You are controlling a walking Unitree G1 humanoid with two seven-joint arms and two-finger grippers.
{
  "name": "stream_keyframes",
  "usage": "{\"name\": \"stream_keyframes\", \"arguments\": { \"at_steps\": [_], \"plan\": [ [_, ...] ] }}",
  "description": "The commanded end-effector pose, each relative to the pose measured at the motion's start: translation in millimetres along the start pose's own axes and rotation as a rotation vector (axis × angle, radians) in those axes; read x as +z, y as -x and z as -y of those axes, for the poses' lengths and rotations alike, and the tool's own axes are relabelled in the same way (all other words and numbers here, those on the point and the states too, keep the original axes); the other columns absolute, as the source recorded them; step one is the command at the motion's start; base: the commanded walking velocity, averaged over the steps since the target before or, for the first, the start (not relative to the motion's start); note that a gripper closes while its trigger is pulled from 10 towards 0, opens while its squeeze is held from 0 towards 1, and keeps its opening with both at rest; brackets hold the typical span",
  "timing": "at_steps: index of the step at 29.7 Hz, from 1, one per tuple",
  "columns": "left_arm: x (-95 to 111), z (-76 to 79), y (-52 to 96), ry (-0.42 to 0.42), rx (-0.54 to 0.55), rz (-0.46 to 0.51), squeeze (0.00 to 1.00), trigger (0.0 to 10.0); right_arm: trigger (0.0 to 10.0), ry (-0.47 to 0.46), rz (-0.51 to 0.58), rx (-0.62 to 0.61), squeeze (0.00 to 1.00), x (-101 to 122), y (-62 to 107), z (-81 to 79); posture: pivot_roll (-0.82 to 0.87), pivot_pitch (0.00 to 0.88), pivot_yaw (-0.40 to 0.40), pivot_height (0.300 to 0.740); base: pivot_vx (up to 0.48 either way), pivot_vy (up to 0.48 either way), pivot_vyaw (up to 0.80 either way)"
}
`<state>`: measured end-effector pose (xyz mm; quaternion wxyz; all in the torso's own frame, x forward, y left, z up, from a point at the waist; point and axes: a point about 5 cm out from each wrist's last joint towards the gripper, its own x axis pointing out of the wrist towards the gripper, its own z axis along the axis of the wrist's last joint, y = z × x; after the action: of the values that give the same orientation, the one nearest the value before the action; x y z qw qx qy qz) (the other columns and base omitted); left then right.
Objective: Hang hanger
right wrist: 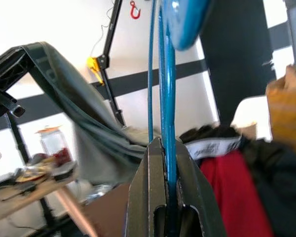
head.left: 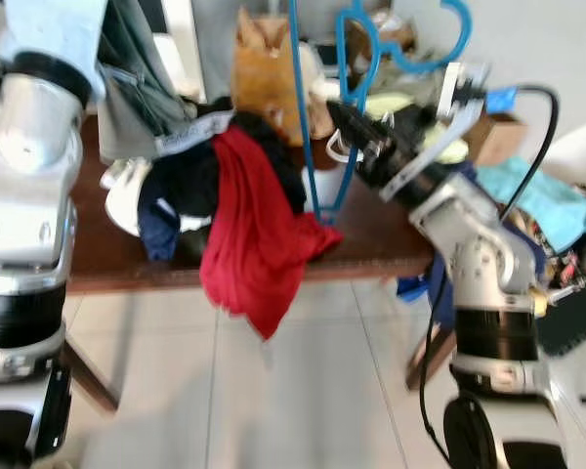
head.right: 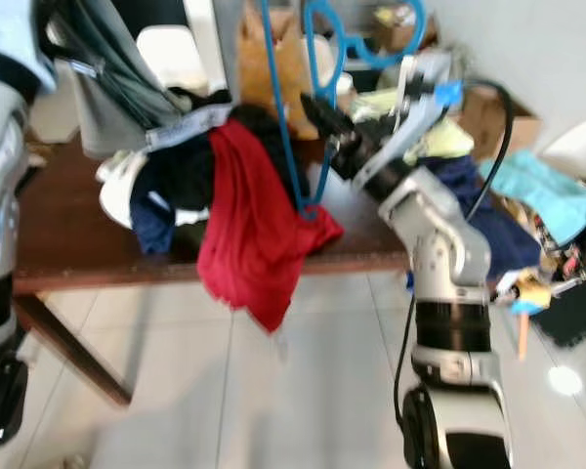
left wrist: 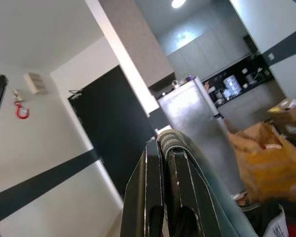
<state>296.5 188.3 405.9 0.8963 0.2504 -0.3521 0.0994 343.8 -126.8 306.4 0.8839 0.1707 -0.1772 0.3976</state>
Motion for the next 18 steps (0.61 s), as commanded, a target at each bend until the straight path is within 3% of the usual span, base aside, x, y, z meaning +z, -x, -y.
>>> {"name": "stream_keyframes", "arguments": {
  "at_steps": [1,9,18],
  "plan": [
    [2,3.7,0.2,0.009,-0.014,0.006,0.0,10.0,10.0,0.002,0.004,-0.004,0.0,3,2.3,1.0,0.01,0.07,0.013,0.74,-0.334,0.0,0.0],
    [-14,29.9,7.3,0.093,-0.147,-0.038,0.0,10.0,10.0,0.009,-0.073,-0.09,0.0,-12,5.0,6.5,0.01,0.064,0.02,0.74,-0.061,0.0,-0.8],
    [-34,33.4,13.5,0.078,-0.164,-0.11,0.0,10.0,10.0,0.033,-0.124,-0.039,0.0,-18,9.4,2.1,0.0,0.061,0.021,0.74,0.0,0.0,-0.8]
  ]
}}
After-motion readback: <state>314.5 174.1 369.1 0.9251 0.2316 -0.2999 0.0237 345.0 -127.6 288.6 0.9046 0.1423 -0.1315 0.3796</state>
